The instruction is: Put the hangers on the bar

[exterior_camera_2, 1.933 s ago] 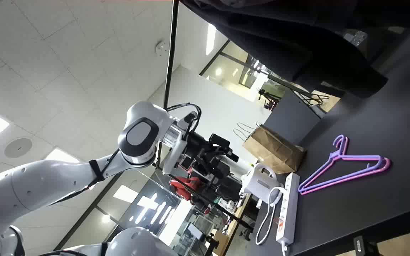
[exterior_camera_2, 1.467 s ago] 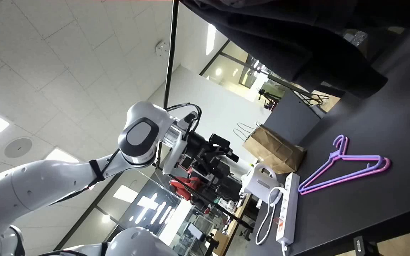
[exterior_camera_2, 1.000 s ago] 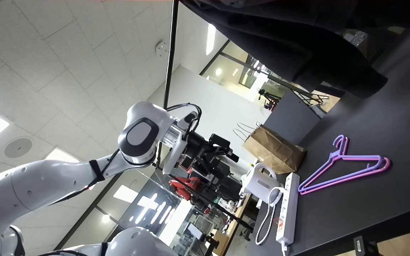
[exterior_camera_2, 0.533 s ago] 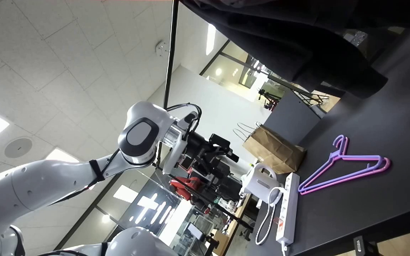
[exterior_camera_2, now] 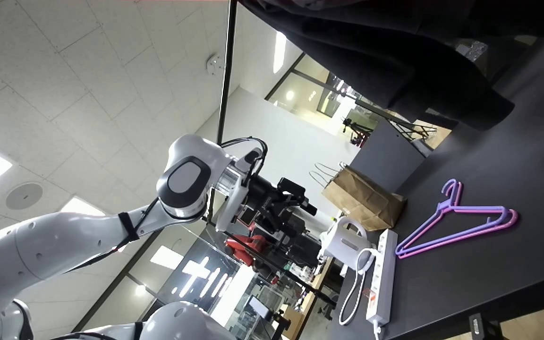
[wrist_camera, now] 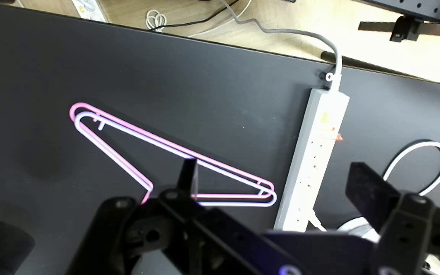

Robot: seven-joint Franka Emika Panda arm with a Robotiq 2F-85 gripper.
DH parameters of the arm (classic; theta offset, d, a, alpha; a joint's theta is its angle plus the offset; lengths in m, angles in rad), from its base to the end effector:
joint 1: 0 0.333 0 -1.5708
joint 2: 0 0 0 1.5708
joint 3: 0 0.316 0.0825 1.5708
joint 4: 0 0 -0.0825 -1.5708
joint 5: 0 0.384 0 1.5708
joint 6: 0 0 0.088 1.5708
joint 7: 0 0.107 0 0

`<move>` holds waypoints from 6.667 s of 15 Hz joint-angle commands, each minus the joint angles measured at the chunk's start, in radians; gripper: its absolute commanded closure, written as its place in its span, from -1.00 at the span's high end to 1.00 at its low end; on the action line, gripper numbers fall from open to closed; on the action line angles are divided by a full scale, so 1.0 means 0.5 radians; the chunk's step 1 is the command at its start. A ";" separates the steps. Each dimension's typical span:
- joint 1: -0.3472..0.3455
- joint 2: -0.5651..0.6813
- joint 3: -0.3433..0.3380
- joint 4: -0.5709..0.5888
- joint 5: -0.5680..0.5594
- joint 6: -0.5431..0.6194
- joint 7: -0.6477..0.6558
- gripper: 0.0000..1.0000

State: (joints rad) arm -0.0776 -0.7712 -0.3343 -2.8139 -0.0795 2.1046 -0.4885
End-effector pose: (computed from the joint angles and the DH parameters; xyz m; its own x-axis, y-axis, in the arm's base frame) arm 0.2926 -0.1189 0.4031 0.9750 0.1928 0.1109 0.2059 -0.9709 -0.1224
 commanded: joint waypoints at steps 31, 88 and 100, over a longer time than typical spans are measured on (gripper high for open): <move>0.098 1.108 0.151 0.833 -0.007 0.166 -0.918 1.00; -0.229 2.429 0.725 0.867 0.067 1.427 -1.887 1.00; -0.225 2.578 0.725 0.984 0.017 1.329 -1.840 1.00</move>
State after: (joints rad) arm -0.1782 0.5119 0.0181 -2.3426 -0.0486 2.7965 -1.4516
